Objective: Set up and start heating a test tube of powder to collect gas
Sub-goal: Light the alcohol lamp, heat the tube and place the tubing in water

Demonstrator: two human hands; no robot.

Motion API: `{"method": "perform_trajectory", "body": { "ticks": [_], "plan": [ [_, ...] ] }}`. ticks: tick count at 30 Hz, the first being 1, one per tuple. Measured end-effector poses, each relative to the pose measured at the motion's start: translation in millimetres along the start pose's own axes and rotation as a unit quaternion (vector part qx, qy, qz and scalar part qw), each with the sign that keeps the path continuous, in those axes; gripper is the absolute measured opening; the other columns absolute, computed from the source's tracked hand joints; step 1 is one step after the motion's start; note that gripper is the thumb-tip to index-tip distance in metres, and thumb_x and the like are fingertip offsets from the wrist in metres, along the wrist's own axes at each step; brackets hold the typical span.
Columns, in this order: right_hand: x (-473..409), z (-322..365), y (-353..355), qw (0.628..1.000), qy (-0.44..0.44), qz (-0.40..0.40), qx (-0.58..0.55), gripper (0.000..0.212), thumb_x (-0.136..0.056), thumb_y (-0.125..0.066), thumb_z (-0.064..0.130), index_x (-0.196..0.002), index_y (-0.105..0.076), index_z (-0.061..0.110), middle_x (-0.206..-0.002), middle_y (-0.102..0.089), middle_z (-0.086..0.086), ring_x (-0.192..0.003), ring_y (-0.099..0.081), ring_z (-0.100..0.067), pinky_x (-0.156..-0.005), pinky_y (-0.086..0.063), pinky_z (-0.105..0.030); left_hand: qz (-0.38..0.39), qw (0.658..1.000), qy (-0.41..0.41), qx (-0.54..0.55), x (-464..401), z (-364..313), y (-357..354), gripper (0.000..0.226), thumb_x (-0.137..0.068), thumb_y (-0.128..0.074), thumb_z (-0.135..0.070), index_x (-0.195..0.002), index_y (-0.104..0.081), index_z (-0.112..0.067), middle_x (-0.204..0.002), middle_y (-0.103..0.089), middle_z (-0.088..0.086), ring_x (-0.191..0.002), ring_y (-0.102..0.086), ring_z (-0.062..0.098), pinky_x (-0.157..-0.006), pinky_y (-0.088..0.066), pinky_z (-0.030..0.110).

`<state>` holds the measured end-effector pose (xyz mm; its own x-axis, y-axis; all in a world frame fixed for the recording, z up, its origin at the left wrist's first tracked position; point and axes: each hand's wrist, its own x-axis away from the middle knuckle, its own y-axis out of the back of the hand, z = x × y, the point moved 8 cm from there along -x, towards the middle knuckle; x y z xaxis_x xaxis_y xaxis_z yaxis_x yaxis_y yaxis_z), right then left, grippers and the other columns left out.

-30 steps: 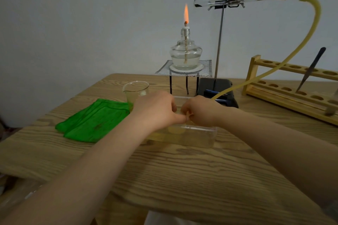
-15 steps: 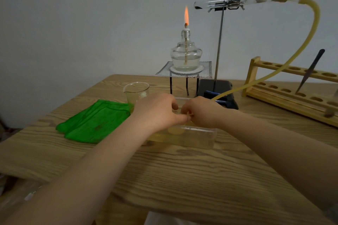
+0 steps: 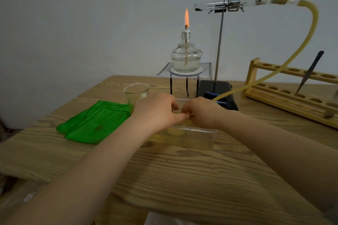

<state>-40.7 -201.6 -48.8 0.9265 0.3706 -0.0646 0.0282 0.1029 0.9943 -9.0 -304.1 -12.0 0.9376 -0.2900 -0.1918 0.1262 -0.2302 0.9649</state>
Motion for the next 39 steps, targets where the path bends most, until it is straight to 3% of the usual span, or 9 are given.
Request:
{"method": "perform_trajectory", "body": {
  "ticks": [4,7,11,14,17,25,31,36,39],
  "plan": [
    [4.5,4.6,4.7,1.000,0.006,-0.002,0.014,0.023,-0.087,-0.049,0.010,-0.073,-0.053,0.029,-0.074,-0.058,0.002,-0.074,-0.060,-0.022,-0.066,-0.055,-0.039,-0.011,1.000,-0.007,0.010,1.3,-3.1,3.7,0.048,-0.077,-0.054,-0.067,-0.106,-0.065,-0.032,-0.099,-0.066,-0.012,-0.092,-0.061,0.012,-0.079,-0.053,0.037],
    [8.0,8.0,10.0,1.000,0.012,-0.012,0.010,0.027,-0.086,-0.048,0.013,-0.066,-0.046,0.030,-0.070,-0.056,0.002,-0.073,-0.058,-0.023,-0.066,-0.053,-0.040,-0.016,0.999,-0.024,0.026,1.0,-5.0,4.5,0.039,-0.080,-0.055,-0.061,-0.102,-0.067,-0.031,-0.093,-0.065,-0.013,-0.088,-0.060,0.010,-0.075,-0.054,0.036],
    [12.5,12.0,14.9,0.999,0.023,-0.021,0.008,0.018,-0.089,-0.046,0.017,-0.078,-0.058,0.025,-0.075,-0.062,0.000,-0.074,-0.061,-0.022,-0.071,-0.054,-0.042,-0.021,0.998,-0.037,0.044,-0.4,-5.4,4.1,0.028,-0.085,-0.053,-0.053,-0.095,-0.069,-0.032,-0.086,-0.065,-0.013,-0.082,-0.060,0.009,-0.071,-0.053,0.036],
    [16.7,11.9,20.6,0.999,0.023,-0.035,-0.002,0.024,-0.091,-0.046,0.019,-0.097,-0.068,0.025,-0.075,-0.062,0.008,-0.076,-0.060,-0.016,-0.073,-0.052,-0.034,-0.031,0.997,-0.039,0.058,-1.3,-5.8,5.6,0.023,-0.089,-0.050,-0.045,-0.095,-0.068,-0.032,-0.088,-0.066,-0.012,-0.081,-0.059,0.009,-0.069,-0.052,0.034],
    [21.5,11.2,27.7,0.999,0.017,-0.050,-0.013,0.028,-0.092,-0.047,0.022,-0.110,-0.068,0.026,-0.094,-0.069,0.007,-0.088,-0.062,-0.014,-0.078,-0.051,-0.031,-0.044,0.995,-0.043,0.074,-2.5,-6.7,6.2,0.022,-0.092,-0.048,-0.038,-0.099,-0.068,-0.031,-0.091,-0.066,-0.012,-0.081,-0.058,0.010,-0.069,-0.051,0.034],
    [28.8,11.8,35.2,0.998,0.016,-0.041,-0.034,0.030,-0.090,-0.052,0.013,-0.112,-0.069,0.023,-0.115,-0.068,0.003,-0.108,-0.060,-0.016,-0.093,-0.050,-0.037,-0.073,0.989,-0.061,0.112,-0.2,-8.7,7.6,0.022,-0.094,-0.049,-0.029,-0.106,-0.067,-0.025,-0.102,-0.066,-0.009,-0.091,-0.060,0.011,-0.078,-0.052,0.038],
    [26.5,18.5,43.4,0.999,0.006,-0.048,-0.022,0.031,-0.089,-0.051,0.014,-0.114,-0.066,0.025,-0.115,-0.067,0.000,-0.103,-0.062,-0.019,-0.086,-0.054,-0.039,-0.083,0.986,-0.070,0.129,3.0,-6.8,17.2,0.019,-0.094,-0.050,-0.024,-0.103,-0.066,-0.028,-0.103,-0.065,-0.012,-0.093,-0.060,0.010,-0.077,-0.050,0.033],
    [28.7,28.5,49.8,0.998,0.011,-0.058,-0.011,0.033,-0.091,-0.048,0.011,-0.115,-0.066,0.023,-0.114,-0.067,-0.002,-0.102,-0.062,-0.020,-0.085,-0.054,-0.039,-0.093,0.982,-0.076,0.143,5.2,-0.8,23.7,0.022,-0.094,-0.049,-0.022,-0.103,-0.066,-0.031,-0.091,-0.060,-0.016,-0.085,-0.057,0.008,-0.073,-0.048,0.031],
    [27.7,33.7,54.8,0.998,0.016,-0.068,-0.007,0.033,-0.091,-0.047,0.011,-0.114,-0.066,0.023,-0.113,-0.068,-0.002,-0.099,-0.063,-0.020,-0.083,-0.055,-0.040,-0.098,0.981,-0.076,0.148,8.3,3.2,30.6,0.024,-0.094,-0.048,-0.020,-0.108,-0.067,-0.028,-0.105,-0.066,-0.011,-0.096,-0.059,0.009,-0.080,-0.049,0.032]
  ]
}}
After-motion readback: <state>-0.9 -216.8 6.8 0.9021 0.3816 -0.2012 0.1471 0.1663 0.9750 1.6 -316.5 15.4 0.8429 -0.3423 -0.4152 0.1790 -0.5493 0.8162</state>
